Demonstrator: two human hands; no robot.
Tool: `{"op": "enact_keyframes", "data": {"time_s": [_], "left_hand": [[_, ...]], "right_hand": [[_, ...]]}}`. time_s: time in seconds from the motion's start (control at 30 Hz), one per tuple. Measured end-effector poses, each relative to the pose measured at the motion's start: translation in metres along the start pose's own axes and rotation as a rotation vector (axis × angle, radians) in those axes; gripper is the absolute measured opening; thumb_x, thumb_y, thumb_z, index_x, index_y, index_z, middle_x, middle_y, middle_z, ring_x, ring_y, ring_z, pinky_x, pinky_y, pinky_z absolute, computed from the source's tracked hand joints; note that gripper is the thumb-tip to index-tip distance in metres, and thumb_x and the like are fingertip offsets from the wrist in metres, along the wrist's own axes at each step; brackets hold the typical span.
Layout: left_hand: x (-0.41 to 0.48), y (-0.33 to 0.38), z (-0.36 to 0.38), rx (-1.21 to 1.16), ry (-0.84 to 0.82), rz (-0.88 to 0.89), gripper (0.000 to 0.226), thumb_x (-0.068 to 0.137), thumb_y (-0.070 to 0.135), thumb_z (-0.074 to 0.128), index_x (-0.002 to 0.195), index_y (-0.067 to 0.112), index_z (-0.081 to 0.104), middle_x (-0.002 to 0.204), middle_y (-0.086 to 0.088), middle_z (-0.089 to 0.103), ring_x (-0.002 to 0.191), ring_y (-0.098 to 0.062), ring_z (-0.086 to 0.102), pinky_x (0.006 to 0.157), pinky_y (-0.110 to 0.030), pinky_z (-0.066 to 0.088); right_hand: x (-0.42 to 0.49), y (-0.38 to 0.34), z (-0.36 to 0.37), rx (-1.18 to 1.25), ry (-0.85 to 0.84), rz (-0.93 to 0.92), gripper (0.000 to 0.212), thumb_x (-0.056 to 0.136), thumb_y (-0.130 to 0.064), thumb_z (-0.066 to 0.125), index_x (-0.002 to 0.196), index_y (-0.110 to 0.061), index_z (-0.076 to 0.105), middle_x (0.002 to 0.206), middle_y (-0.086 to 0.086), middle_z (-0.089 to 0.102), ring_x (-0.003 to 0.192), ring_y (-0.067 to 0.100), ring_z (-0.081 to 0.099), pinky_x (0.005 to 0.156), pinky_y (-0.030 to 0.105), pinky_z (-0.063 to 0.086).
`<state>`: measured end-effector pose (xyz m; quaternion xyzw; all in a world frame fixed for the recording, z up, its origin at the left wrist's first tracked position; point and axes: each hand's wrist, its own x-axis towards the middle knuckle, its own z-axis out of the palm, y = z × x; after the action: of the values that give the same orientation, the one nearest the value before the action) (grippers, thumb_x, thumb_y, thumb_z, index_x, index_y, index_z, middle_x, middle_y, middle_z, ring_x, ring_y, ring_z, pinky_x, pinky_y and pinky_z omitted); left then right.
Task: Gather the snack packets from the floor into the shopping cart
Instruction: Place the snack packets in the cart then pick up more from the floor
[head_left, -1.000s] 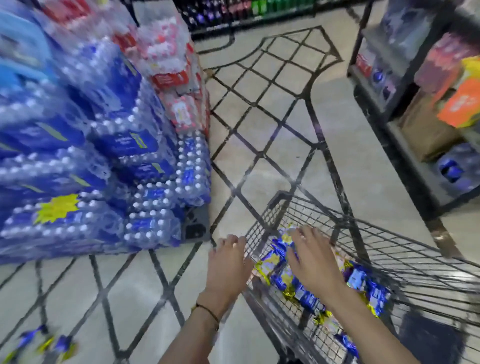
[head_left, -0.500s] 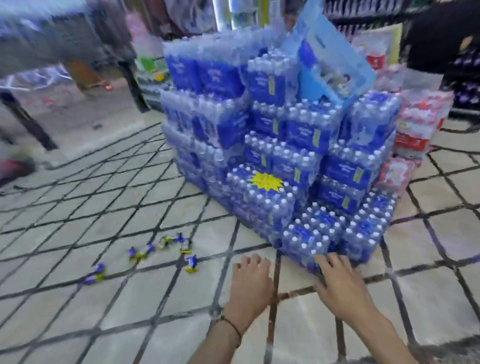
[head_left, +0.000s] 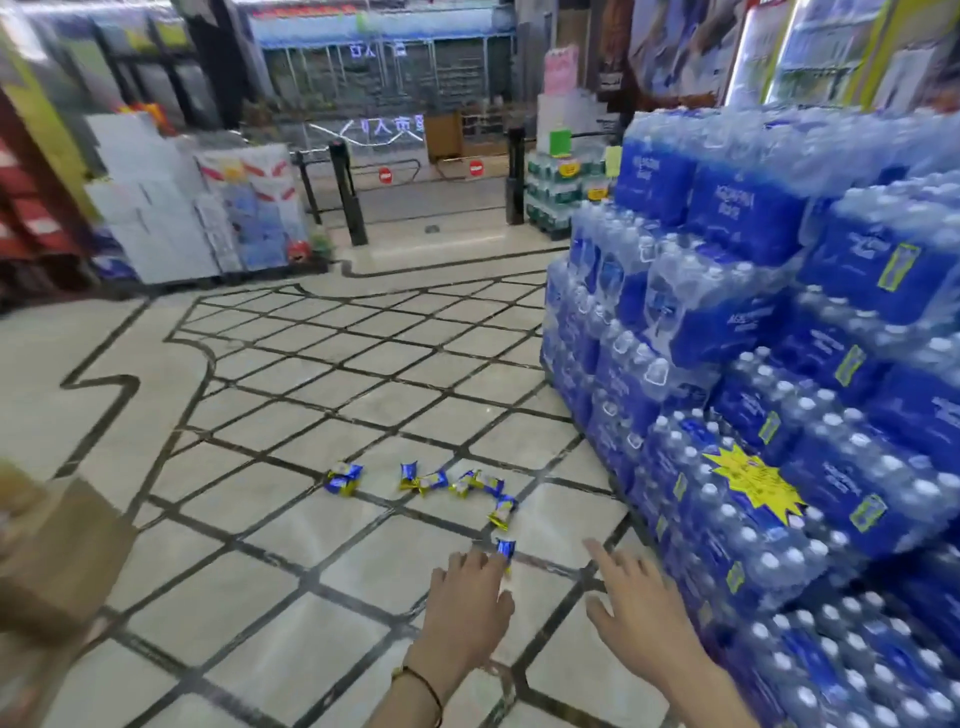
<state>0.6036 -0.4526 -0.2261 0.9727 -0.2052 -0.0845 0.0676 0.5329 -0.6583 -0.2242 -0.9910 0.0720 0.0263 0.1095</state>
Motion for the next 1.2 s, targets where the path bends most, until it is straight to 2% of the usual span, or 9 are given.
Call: {"op": "enact_keyframes", "data": {"time_s": [0.13,0.23,0.43,0.53,0.63,0.77,1.0,1.2], "left_hand": [[0.044,-0.036,-0.016,-0.042,-0.022,-0.122,0.036,0.098,0.037,0.044,0.131,0.025,0.047,0.128,0.0,0.049,0.119,-0.025,0.046,0.095,-0.04,0.039],[0.074,-0.06,-0.024,-0.06,-0.013,-0.194,0.035,0.099,0.038,0.043,0.13,0.025,0.047,0.127,0.002,0.05,0.118,-0.024,0.047,0.095,-0.04,0.041],[0.121,-0.106,-0.035,-0.113,-0.005,-0.316,0.035,0.099,0.038,0.04,0.131,0.027,0.046,0.123,0.004,0.049,0.116,-0.021,0.047,0.092,-0.039,0.045],[0.148,-0.135,-0.038,-0.12,0.004,-0.367,0.035,0.098,0.038,0.041,0.131,0.027,0.046,0.123,0.004,0.051,0.116,-0.021,0.048,0.092,-0.037,0.044],[0.182,-0.17,-0.037,-0.148,0.002,-0.395,0.035,0.098,0.037,0.042,0.131,0.027,0.047,0.124,0.004,0.052,0.117,-0.021,0.049,0.092,-0.038,0.045],[0.241,-0.226,-0.03,-0.14,-0.016,-0.353,0.038,0.098,0.037,0.042,0.134,0.025,0.047,0.13,0.003,0.052,0.12,-0.022,0.048,0.095,-0.039,0.044],[0.352,-0.31,-0.049,-0.067,-0.069,-0.197,0.038,0.099,0.037,0.041,0.135,0.024,0.047,0.13,0.002,0.051,0.121,-0.024,0.047,0.097,-0.04,0.04],[0.448,-0.35,-0.056,-0.046,-0.134,-0.108,0.034,0.099,0.035,0.042,0.13,0.021,0.048,0.128,-0.001,0.053,0.119,-0.026,0.048,0.092,-0.04,0.041]], "right_hand": [[0.083,-0.018,0.0,0.039,-0.056,-0.092,0.06,0.094,-0.047,0.039,0.148,-0.038,0.014,0.131,-0.005,0.044,0.125,0.022,0.039,0.095,0.04,0.043],[0.139,-0.029,0.001,0.045,-0.082,-0.15,0.059,0.094,-0.047,0.041,0.147,-0.036,0.018,0.129,-0.005,0.044,0.122,0.023,0.04,0.091,0.04,0.044],[0.229,-0.065,0.019,0.03,-0.147,-0.175,0.056,0.094,-0.041,0.04,0.146,-0.033,0.02,0.136,0.0,0.04,0.119,0.027,0.041,0.087,0.042,0.046],[0.274,-0.091,0.031,0.049,-0.164,-0.196,0.055,0.095,-0.043,0.04,0.145,-0.031,0.021,0.135,0.002,0.04,0.121,0.029,0.041,0.086,0.042,0.049],[0.322,-0.115,0.043,0.046,-0.168,-0.204,0.051,0.094,-0.042,0.039,0.142,-0.029,0.026,0.126,0.002,0.046,0.114,0.03,0.044,0.08,0.041,0.05],[0.385,-0.146,0.059,-0.014,-0.179,-0.191,0.051,0.093,-0.04,0.042,0.141,-0.027,0.031,0.128,0.004,0.046,0.115,0.029,0.046,0.08,0.039,0.048],[0.483,-0.198,0.077,-0.042,-0.231,-0.052,0.049,0.092,-0.04,0.042,0.139,-0.027,0.035,0.127,0.002,0.047,0.117,0.028,0.045,0.084,0.039,0.048],[0.55,-0.202,0.092,0.002,-0.286,0.111,0.045,0.093,-0.041,0.043,0.136,-0.027,0.04,0.13,0.002,0.045,0.118,0.028,0.043,0.084,0.039,0.048]]}}
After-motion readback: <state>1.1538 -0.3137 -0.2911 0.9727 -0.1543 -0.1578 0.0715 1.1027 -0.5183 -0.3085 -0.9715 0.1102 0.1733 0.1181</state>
